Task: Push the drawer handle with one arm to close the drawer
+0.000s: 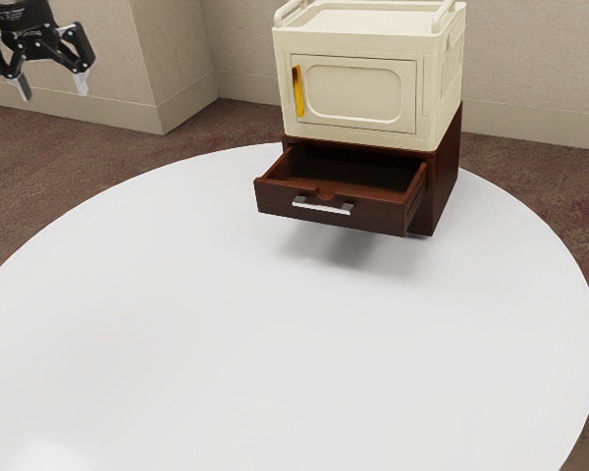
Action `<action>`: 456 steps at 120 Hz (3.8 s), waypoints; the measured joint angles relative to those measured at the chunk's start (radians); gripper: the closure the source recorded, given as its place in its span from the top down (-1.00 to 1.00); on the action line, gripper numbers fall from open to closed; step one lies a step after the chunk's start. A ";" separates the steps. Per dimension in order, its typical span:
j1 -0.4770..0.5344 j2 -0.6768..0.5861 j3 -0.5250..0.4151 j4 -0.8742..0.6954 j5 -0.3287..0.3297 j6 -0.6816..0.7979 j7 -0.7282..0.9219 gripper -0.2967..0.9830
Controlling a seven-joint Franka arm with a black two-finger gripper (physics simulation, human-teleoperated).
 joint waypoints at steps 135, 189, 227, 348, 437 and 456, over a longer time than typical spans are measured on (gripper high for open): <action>-0.024 -0.787 -0.248 -1.104 0.017 0.188 0.099 0.50; -0.105 -0.733 -0.238 -1.173 0.032 0.384 0.116 0.50; -0.144 -0.473 -0.217 -1.166 0.016 0.626 0.126 0.50; -0.129 0.571 -0.259 -0.002 -0.146 0.539 0.137 -0.25; -0.053 0.766 -0.330 0.273 -0.129 0.589 0.146 -0.69; -0.043 0.811 -0.331 0.336 -0.128 0.599 0.150 -0.70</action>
